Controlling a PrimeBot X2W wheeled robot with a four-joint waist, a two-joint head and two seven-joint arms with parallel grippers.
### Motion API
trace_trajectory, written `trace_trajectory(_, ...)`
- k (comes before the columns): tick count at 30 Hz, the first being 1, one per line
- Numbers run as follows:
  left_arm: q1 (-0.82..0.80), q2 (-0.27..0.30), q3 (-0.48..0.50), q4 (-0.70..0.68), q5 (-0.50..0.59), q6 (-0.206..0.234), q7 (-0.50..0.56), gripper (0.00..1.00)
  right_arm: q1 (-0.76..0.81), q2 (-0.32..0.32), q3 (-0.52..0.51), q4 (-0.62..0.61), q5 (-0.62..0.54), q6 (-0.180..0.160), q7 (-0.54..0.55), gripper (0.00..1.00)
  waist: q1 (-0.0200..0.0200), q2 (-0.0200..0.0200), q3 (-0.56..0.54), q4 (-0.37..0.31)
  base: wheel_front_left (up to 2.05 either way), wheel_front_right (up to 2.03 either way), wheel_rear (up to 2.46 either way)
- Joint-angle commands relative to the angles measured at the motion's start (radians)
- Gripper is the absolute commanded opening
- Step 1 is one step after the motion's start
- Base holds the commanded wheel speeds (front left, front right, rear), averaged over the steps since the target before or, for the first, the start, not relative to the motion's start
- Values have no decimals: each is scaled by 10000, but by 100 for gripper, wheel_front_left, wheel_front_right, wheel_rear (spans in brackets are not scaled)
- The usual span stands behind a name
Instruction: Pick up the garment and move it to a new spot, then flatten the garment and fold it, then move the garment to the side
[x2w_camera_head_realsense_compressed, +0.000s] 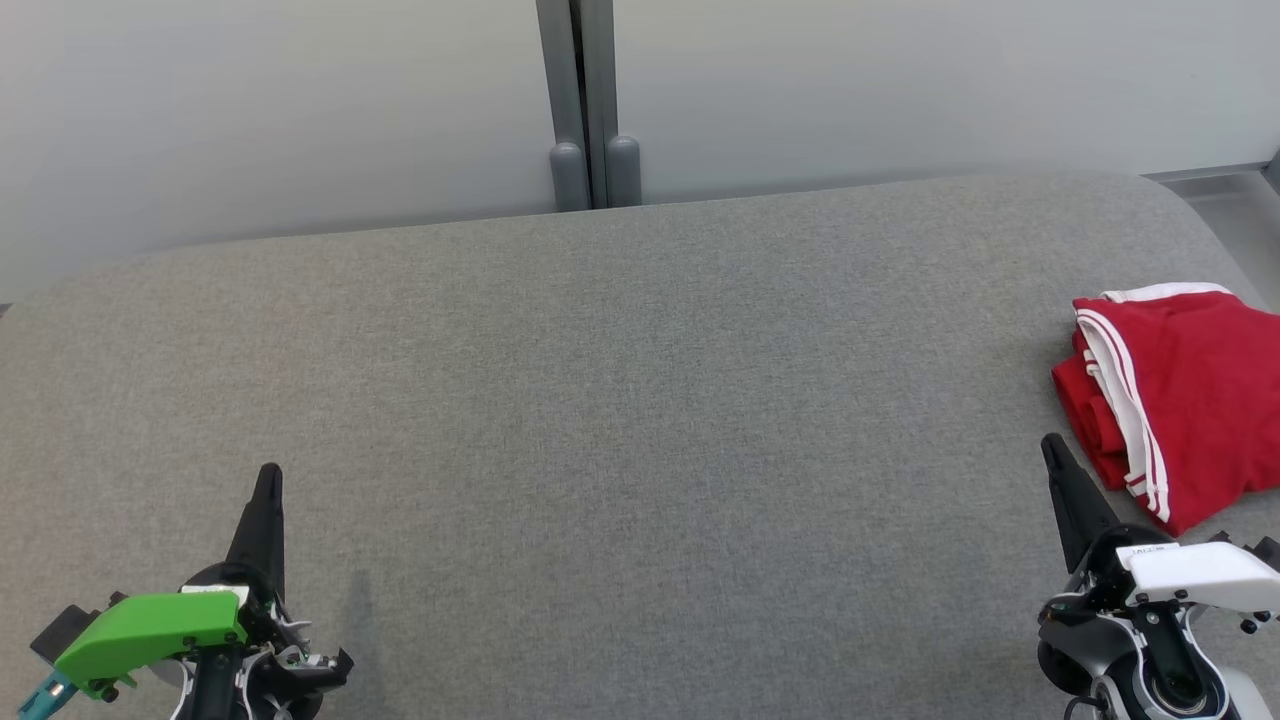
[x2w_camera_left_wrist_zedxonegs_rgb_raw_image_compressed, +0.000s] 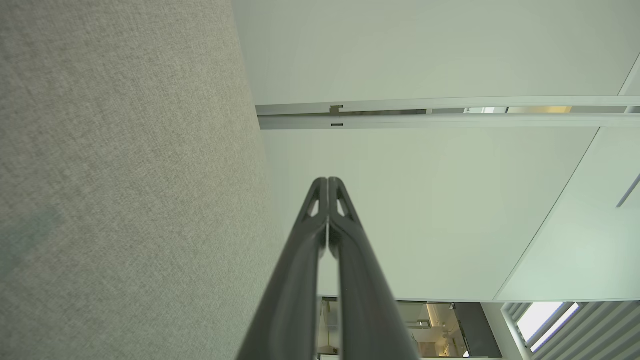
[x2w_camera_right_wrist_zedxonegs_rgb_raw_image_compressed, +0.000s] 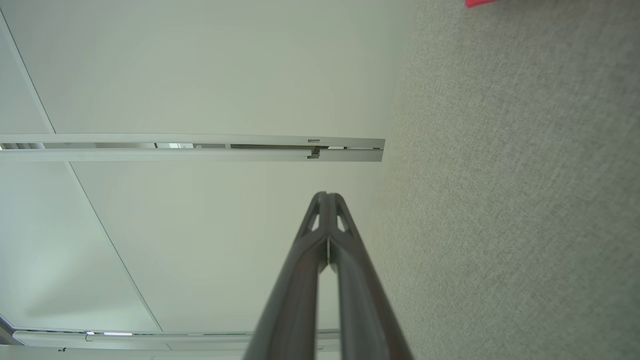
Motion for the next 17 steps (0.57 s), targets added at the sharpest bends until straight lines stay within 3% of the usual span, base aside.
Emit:
trace_trajectory(1, -93, 69, 24, -10, -35, -51, 39, 0, 106, -56, -18, -38, 34, -7, 30, 0, 0, -1, 0, 0, 0, 0, 0)
trace_trajectory(17, -93, 69, 24, -11, -35, -51, 41, 0, 106, -56, -17, -38, 35, -7, 29, 0, 0, -1, 0, 0, 0, 0, 0)
